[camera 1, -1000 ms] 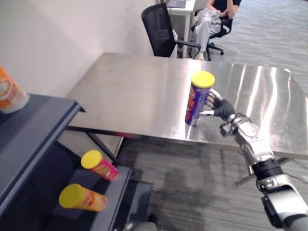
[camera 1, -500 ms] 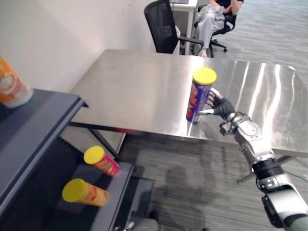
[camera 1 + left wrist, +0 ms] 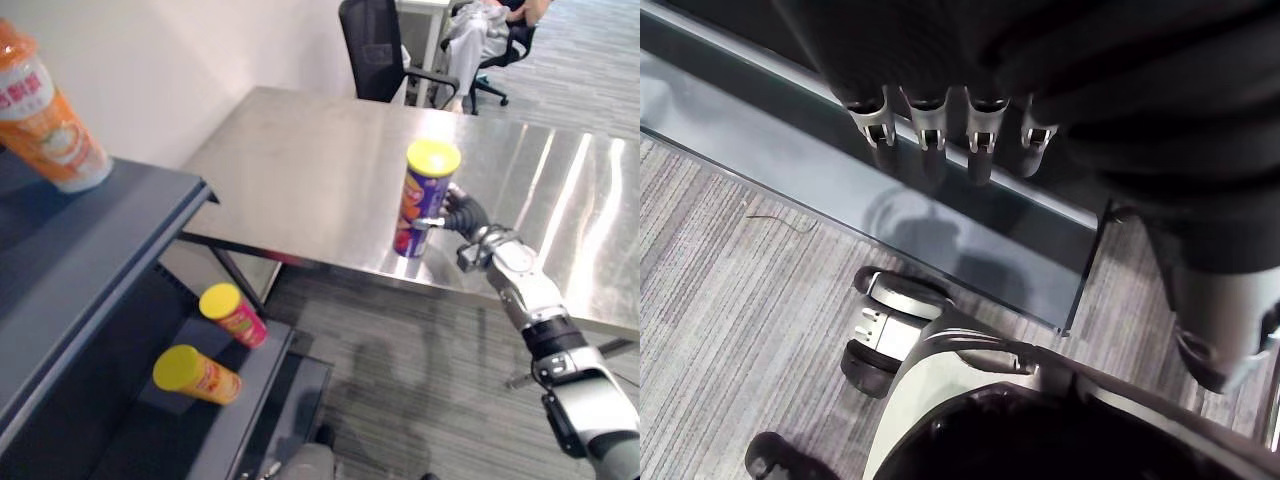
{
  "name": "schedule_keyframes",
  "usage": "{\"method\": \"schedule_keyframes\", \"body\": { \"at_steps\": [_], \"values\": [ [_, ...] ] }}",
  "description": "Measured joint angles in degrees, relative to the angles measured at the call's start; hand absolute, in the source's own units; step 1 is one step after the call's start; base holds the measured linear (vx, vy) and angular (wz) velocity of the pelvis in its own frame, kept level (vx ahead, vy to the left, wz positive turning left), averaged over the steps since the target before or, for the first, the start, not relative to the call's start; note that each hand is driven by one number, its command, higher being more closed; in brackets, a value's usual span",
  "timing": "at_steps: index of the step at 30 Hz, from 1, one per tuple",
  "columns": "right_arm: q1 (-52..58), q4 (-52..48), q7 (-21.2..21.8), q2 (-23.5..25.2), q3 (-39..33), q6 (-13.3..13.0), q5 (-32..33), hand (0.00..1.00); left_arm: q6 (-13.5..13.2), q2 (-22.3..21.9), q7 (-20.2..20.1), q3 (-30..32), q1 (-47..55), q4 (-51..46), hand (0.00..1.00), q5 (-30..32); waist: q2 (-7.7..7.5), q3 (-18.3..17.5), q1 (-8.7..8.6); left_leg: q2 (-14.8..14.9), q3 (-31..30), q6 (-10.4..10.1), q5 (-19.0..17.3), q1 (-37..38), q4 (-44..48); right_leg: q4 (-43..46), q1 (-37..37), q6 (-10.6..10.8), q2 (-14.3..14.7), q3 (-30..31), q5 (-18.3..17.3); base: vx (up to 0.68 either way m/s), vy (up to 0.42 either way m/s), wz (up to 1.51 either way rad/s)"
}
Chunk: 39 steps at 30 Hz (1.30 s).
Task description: Put the gum and the chips on the shelf.
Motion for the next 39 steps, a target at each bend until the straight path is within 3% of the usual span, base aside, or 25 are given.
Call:
{"method": "schedule_keyframes", "body": {
  "at_steps": [7, 12, 16, 21, 29, 36, 39],
  "values": [
    [0.0, 0.0, -1.1, 0.0, 0.22, -0.31, 0.0, 1.0, -0.02, 0.0, 0.02, -0.01, 0.01, 0.01, 0.0, 0.06, 0.01, 0.01, -0.08, 0.16, 0.38, -0.01, 0.0, 0.01, 0.02, 0.08, -0.25, -0.01, 0.06, 0.42, 0.0, 0.0, 0.004, -0.01],
    [0.72, -2.46, -4.61, 0.0, -1.53, -0.4, -0.01, 1.0, -0.02, -0.03, 0.46, 0.0, 0.03, -0.04, 0.0, 0.07, 0.0, 0.0, -0.3, 0.61, 1.76, -0.06, -0.05, 0.08, 0.0, 0.25, -1.11, 0.05, 0.19, 2.15, 0.1, 0.0, 0.014, -0.15],
    [2.82, -15.54, -7.24, -0.18, -6.99, -0.4, 0.0, 1.0, -0.02, 0.02, 0.69, 0.22, 0.26, -0.06, 0.0, 0.04, -0.06, -0.02, -1.9, 1.29, 3.33, -0.18, -0.23, 0.45, -0.01, 1.0, -2.1, 0.07, 0.37, 4.03, 0.12, 0.0, 0.008, -0.19],
    [7.03, -29.46, -7.06, -2.73, -11.83, -0.71, 2.52, 1.0, -0.39, 0.38, 0.77, 0.54, 1.37, 0.21, 0.0, 0.0, -0.88, -1.1, -3.69, 2.62, 6.17, -0.7, -1.06, 1.99, -0.33, 1.55, -2.88, -0.22, 1.15, 7.16, -0.08, -0.01, -0.009, -0.32],
    [15.16, -32.71, -6.72, -3.74, -17.33, -0.04, 7.45, 1.0, -2.01, 0.54, 1.34, 2.08, 1.81, 0.42, 0.0, -0.02, -1.84, -3.19, -6.24, 3.48, 7.75, -0.74, -1.02, 2.18, -0.98, 2.14, -4.01, -0.45, 1.78, 9.09, -0.22, 0.01, -0.012, -0.12],
    [21.04, -35.03, -6.67, -3.7, -21.06, -0.04, 7.78, 1.0, -2.15, 0.46, 2.45, 2.39, 1.46, 0.41, 0.0, -0.02, -1.95, -3.47, -6.62, 3.86, 7.88, -0.75, -1.03, 2.35, -0.63, 4.75, -4.91, -1.45, 1.86, 9.57, -1.27, -0.01, -0.006, -0.01],
    [24.14, -35.03, -6.56, -3.6, -21.62, -0.03, 7.78, 1.0, -2.15, 0.46, 2.7, 2.51, 1.29, 0.81, 0.0, -0.15, -2.01, -3.49, -6.96, 3.81, 6.35, -0.9, -1.26, 1.88, 1.29, 9.2, -5.53, -1.4, 1.25, 8.71, -3.8, -0.05, -0.024, 0.22]
  ]
}}
